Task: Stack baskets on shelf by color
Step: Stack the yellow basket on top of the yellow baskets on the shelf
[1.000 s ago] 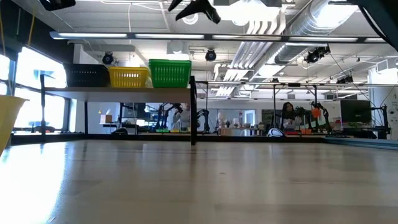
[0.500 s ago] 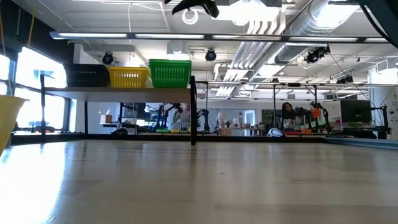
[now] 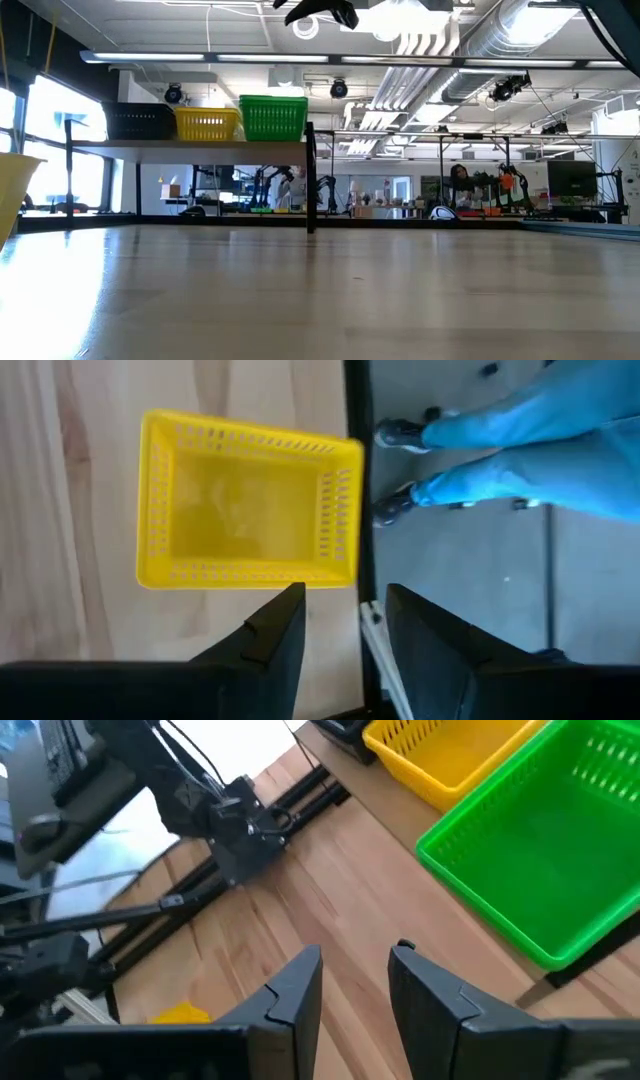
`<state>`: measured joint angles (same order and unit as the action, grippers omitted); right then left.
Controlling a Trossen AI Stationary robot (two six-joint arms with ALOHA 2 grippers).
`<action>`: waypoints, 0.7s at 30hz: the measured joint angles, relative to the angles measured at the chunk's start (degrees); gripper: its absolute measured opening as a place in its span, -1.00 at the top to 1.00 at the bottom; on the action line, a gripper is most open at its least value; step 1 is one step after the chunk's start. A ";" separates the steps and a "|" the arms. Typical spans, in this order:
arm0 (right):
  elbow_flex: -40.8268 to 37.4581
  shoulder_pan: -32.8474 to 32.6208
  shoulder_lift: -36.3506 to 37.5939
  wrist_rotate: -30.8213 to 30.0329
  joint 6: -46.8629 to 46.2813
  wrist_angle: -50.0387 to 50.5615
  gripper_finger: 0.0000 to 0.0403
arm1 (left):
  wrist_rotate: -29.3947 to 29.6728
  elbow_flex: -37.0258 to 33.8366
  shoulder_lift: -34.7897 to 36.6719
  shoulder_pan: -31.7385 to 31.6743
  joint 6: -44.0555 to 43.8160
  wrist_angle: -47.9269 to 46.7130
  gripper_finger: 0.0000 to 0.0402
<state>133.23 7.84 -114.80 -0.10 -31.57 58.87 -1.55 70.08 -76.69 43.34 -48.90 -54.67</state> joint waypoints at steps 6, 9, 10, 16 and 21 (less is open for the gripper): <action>0.00 0.19 0.17 0.59 1.06 0.47 0.49 | 1.15 -0.02 -5.84 1.84 -0.45 -0.08 0.27; 0.00 0.46 0.17 1.93 2.06 0.50 0.49 | 1.15 -0.02 -8.85 2.57 -0.45 1.55 0.28; 0.00 0.55 0.17 2.31 2.12 0.54 0.49 | 1.15 -0.02 -9.67 2.82 -0.44 2.04 0.29; 0.00 0.79 0.17 2.34 3.18 2.21 0.49 | 2.60 -0.04 -13.85 4.31 -0.47 6.40 0.32; 0.00 0.79 0.17 2.36 3.57 3.50 0.49 | 3.75 -0.02 -16.87 4.84 -0.39 9.89 0.32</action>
<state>133.23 8.62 -114.63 2.26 -28.00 62.37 2.19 70.06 -93.56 48.18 -49.29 -44.78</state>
